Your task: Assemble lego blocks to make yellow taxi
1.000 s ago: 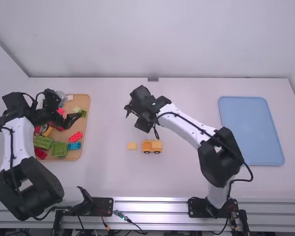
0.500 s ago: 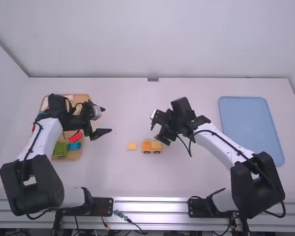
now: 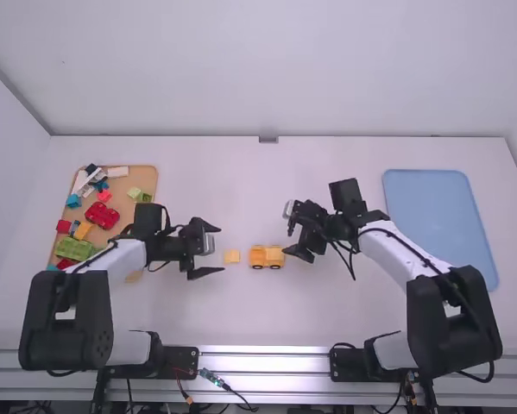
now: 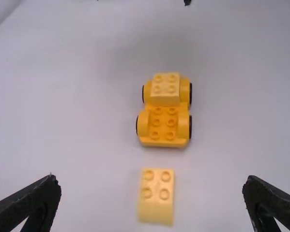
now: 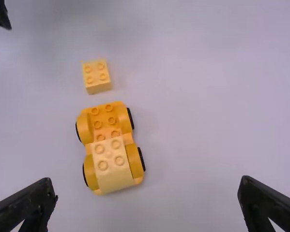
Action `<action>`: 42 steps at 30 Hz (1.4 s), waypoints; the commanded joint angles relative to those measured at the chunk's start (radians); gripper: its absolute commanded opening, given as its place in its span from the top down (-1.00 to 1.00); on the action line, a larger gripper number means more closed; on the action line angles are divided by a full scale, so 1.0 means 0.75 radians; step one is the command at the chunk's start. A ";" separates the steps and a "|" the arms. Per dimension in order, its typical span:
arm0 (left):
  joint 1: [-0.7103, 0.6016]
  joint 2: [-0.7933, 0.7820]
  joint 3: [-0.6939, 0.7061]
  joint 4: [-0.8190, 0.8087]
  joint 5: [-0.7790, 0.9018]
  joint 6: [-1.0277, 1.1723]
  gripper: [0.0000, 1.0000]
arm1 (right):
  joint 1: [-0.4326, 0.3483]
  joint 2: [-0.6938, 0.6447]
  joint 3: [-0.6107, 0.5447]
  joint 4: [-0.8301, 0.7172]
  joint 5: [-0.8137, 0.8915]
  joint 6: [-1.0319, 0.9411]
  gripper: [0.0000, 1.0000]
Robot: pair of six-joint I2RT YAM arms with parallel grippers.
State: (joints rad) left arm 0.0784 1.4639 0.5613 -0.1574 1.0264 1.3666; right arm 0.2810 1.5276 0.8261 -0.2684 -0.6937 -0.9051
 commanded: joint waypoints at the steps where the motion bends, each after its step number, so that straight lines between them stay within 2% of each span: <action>1: -0.008 -0.005 -0.053 0.079 0.100 -0.023 -0.98 | 0.002 -0.035 -0.015 -0.007 -0.084 -0.016 -0.98; 7: -0.010 0.039 -0.084 0.282 0.120 -0.196 -0.98 | 0.002 -0.027 -0.089 0.026 -0.130 -0.163 -0.98; 16: -0.014 0.284 -0.002 0.346 0.186 -0.189 -0.98 | 0.001 0.127 -0.310 0.500 -0.268 -0.141 -0.98; 22: -0.058 0.443 0.066 0.362 0.175 -0.187 -0.97 | 0.015 0.298 -0.302 0.626 -0.328 -0.136 -0.99; 33: -0.087 0.522 0.049 0.449 0.092 -0.192 -1.00 | 0.073 0.528 -0.233 0.747 -0.315 -0.137 -0.98; 38: -0.098 0.574 0.037 0.508 0.079 -0.192 -0.86 | 0.070 0.577 -0.207 0.742 -0.323 -0.136 -1.00; 40: -0.097 0.579 0.040 0.504 0.071 -0.191 -0.80 | 0.065 0.581 -0.202 0.736 -0.321 -0.137 -0.93; 42: -0.097 0.580 0.039 0.504 0.076 -0.191 -0.75 | 0.062 0.590 -0.201 0.745 -0.327 -0.136 -0.72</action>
State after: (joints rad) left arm 0.0147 1.8919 0.6018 0.2222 1.0691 1.2263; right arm 0.3317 1.9488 0.6556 0.2886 -0.9188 -1.0077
